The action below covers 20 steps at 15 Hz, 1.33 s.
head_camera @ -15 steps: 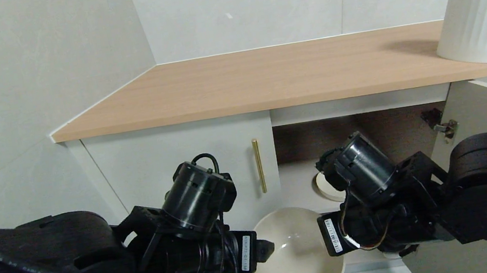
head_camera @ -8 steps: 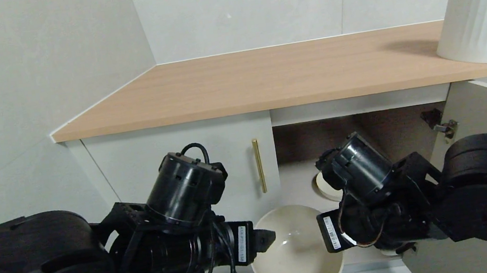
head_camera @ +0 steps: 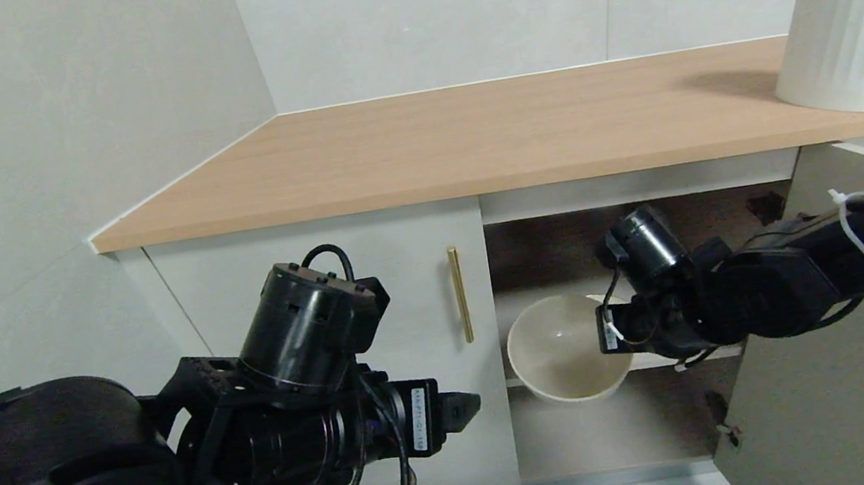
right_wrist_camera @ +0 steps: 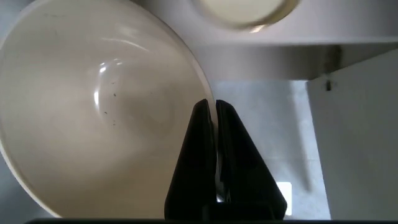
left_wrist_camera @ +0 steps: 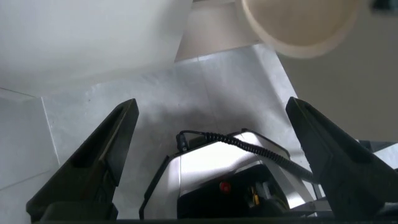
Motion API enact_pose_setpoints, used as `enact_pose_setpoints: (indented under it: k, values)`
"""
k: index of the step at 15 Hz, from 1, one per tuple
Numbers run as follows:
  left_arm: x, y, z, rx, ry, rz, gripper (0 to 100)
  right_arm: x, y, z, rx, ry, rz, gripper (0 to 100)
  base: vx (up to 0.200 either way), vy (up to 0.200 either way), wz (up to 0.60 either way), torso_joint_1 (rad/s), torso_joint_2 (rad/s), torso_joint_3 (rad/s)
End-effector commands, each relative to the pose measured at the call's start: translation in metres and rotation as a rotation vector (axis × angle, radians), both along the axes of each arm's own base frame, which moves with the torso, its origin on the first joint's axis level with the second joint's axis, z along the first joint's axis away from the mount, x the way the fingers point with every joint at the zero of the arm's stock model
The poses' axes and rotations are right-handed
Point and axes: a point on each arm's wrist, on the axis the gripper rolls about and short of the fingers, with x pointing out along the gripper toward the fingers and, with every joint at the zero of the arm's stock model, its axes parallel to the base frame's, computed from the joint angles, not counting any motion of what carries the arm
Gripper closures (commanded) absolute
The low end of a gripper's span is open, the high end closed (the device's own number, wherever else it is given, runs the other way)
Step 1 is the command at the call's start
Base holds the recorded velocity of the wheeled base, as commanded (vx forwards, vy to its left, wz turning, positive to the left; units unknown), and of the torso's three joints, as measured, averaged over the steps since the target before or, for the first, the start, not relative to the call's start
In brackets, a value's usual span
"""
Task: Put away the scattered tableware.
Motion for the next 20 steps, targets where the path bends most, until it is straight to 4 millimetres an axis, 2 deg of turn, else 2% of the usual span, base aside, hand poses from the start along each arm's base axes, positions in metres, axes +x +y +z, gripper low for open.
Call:
enact_pose_setpoints:
  k: [1,4,10,12,16,20]
  values:
    - [0.0,0.0,0.0,-0.001,-0.002,0.001,0,0.034,-0.011,-0.029,0.016,-0.02,-0.083,100,0.0,0.0,0.0,0.0,0.0,0.0]
    - [0.001,0.001,0.0,0.0,0.0,0.004,0,0.059,-0.025,-0.039,0.083,-0.116,-0.151,100,0.0,0.0,0.0,0.0,0.0,0.0]
    - [0.001,0.001,0.0,-0.001,-0.002,0.005,0,0.094,-0.048,-0.062,0.121,-0.141,-0.265,100,0.0,0.0,0.0,0.0,0.0,0.0]
    - [0.001,0.001,0.0,-0.001,-0.002,0.005,0,0.1,-0.053,-0.073,0.113,-0.127,-0.282,100,0.0,0.0,0.0,0.0,0.0,0.0]
    - [0.001,0.001,0.0,0.0,0.0,0.005,0,0.112,-0.066,-0.079,0.108,-0.136,-0.332,100,0.0,0.0,0.0,0.0,0.0,0.0]
    - [0.001,0.001,0.0,0.001,0.001,0.005,0,0.115,-0.067,-0.083,0.093,-0.135,-0.347,100,0.0,0.0,0.0,0.0,0.0,0.0]
